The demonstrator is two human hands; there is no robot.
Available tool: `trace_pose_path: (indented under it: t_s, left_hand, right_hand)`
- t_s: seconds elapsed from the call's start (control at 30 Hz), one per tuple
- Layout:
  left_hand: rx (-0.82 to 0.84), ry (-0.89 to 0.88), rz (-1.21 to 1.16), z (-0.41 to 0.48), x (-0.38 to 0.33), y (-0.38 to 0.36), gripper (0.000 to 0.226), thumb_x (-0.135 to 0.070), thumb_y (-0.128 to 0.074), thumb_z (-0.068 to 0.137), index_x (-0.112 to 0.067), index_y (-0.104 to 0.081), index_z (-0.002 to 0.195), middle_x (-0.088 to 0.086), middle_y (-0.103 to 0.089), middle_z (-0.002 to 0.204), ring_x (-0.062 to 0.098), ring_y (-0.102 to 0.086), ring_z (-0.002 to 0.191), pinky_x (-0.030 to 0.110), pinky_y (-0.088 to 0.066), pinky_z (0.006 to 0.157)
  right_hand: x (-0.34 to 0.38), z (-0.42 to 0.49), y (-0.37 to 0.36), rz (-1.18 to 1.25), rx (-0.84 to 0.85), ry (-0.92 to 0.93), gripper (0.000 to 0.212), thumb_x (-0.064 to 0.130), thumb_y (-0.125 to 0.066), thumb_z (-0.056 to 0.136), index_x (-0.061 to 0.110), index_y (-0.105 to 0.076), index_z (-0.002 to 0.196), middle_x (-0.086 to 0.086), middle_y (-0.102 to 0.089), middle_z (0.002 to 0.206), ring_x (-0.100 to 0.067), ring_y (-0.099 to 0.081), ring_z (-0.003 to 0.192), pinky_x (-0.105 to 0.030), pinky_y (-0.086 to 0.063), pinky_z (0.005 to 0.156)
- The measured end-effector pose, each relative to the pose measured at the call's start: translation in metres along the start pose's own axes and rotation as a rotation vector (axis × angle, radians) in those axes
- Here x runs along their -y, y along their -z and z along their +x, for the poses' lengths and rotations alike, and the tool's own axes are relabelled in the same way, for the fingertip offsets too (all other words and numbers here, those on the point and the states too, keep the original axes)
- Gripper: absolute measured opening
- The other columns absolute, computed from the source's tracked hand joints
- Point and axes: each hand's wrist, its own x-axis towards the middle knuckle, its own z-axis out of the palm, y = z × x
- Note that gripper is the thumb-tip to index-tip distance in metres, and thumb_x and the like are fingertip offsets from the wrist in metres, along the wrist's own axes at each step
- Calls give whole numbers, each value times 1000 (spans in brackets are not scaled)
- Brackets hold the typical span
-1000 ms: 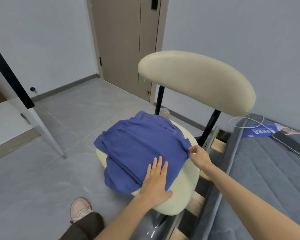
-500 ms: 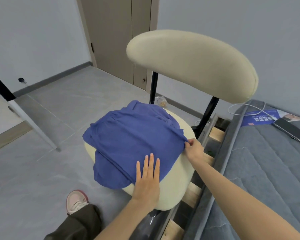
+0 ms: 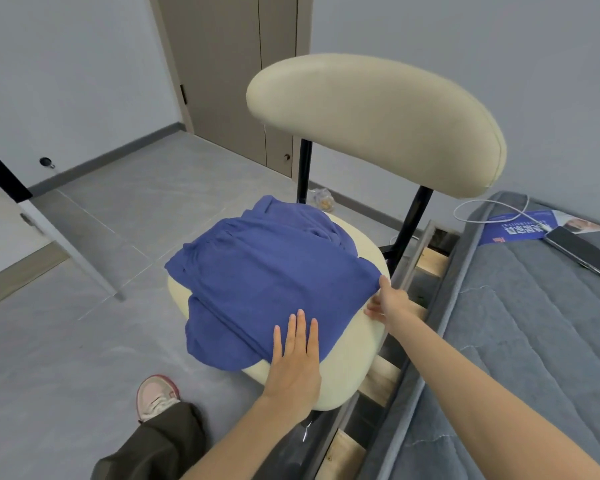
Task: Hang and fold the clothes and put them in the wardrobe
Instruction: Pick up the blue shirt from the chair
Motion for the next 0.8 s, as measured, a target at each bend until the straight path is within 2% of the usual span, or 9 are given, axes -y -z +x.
trace_pose_path:
  t_s: [0.07, 0.13, 0.17, 0.23, 0.3, 0.37, 0.43, 0.53, 0.8]
  left_hand:
    - [-22, -6, 62, -1, 2, -2, 99, -23, -82, 52, 4, -37, 137, 28, -34, 143, 41, -41, 130, 53, -33, 103]
    - [-22, 16, 1, -3, 1, 0, 102, -21, -85, 44, 5, -40, 133, 26, -44, 138, 38, -49, 124, 50, -40, 100]
    - [16, 18, -14, -5, 0, 2, 101, -19, -85, 49, 6, -35, 133, 27, -43, 139, 37, -48, 126, 48, -40, 100]
    - [21, 20, 12, -8, 4, 3, 83, -11, -60, 87, 8, 2, 138, 28, -10, 153, 36, -17, 143, 45, -19, 114]
    - [85, -12, 72, -12, 9, 4, 66, -1, -31, 98, 7, 22, 138, 23, 16, 154, 33, 9, 144, 40, 0, 117]
    - [65, -48, 104, -13, 12, 9, 67, 3, -30, 97, 6, 19, 142, 21, 17, 154, 32, 11, 144, 38, 1, 117]
    - [76, -80, 90, -16, 12, 19, 70, 5, -33, 95, 4, 17, 144, 19, 16, 155, 29, 10, 145, 37, -1, 118]
    - [71, -85, 59, -20, 8, 37, 70, 5, -33, 94, 1, 15, 145, 16, 15, 156, 27, 9, 146, 34, -1, 119]
    - [132, -88, -155, -40, -28, 77, 58, -8, -27, 100, -10, 3, 150, 8, 3, 159, 23, -2, 146, 40, -10, 118]
  right_hand:
    - [-1, -5, 1, -51, 64, 19, 39, 43, -52, 95, 4, -53, 103, -8, -59, 83, -24, -61, 75, -34, -54, 74]
    - [1, -9, 1, -5, 155, -14, 41, 38, -63, 89, 4, -53, 111, -9, -60, 97, -27, -61, 89, -31, -51, 72]
    - [2, -11, 1, 47, 196, -38, 44, 34, -67, 87, 4, -52, 116, -10, -60, 103, -25, -60, 90, -29, -51, 70]
    - [5, -13, 0, 133, 239, -55, 50, 24, -69, 87, 2, -48, 126, -12, -59, 112, -22, -58, 86, -27, -50, 65]
    - [8, -15, -3, 195, 247, -40, 47, 17, -63, 91, 2, -45, 132, -13, -56, 124, -23, -56, 93, -30, -49, 76]
    - [13, -20, -5, 279, 258, -16, 41, 14, -52, 97, 4, -42, 135, -11, -52, 133, -26, -53, 108, -34, -46, 88]
    - [18, -26, -6, 318, 256, 64, 36, 11, -42, 100, 9, -41, 136, -8, -53, 130, -25, -52, 114, -37, -45, 89]
    - [28, -39, -2, 269, 204, 226, 28, 13, -38, 101, 13, -38, 129, -2, -49, 117, -21, -50, 106, -38, -46, 83]
    - [42, -56, 38, 214, 116, 396, 29, 15, -34, 101, 15, -36, 130, -10, -52, 120, -25, -54, 97, -34, -49, 66]
